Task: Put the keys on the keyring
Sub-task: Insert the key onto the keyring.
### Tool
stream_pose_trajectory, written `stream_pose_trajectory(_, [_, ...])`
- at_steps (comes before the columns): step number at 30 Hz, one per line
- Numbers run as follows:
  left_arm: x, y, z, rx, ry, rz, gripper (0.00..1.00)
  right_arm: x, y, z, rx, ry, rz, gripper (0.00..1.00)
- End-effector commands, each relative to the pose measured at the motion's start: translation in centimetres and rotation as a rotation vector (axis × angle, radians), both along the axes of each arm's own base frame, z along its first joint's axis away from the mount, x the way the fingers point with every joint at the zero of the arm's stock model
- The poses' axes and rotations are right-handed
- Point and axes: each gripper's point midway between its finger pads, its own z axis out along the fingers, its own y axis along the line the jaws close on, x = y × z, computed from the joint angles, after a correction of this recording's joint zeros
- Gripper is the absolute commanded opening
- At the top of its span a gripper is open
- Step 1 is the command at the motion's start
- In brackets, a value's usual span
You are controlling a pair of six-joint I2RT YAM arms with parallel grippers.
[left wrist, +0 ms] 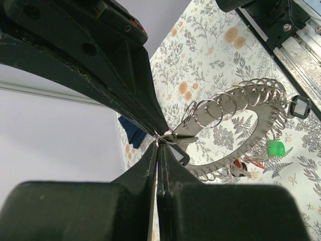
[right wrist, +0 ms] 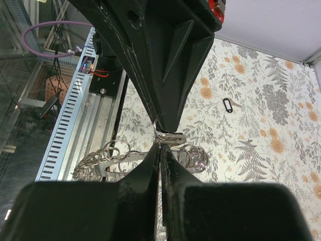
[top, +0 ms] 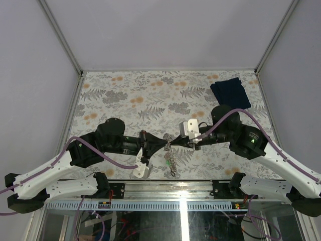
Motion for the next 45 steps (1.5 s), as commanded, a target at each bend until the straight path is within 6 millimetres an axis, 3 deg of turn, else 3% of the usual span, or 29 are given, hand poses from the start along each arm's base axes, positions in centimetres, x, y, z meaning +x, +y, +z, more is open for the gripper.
stream_pose_trajectory(1, [-0.9,0.3,-0.8,0.048,0.02,-0.028,0.0,0.7,-0.6,4.9,0.141,-0.101,-0.048,0.0])
stream_pose_trajectory(26, [0.4,0.8,-1.7,0.093,-0.017,0.044,0.0,0.8,-1.5,4.7,0.136,-0.105,-0.089,0.0])
stream_pose_trajectory(45, [1.0,1.4,-1.2,0.082,-0.026,0.096,0.0,0.8,-2.1,4.5,0.141,-0.098,-0.116,0.0])
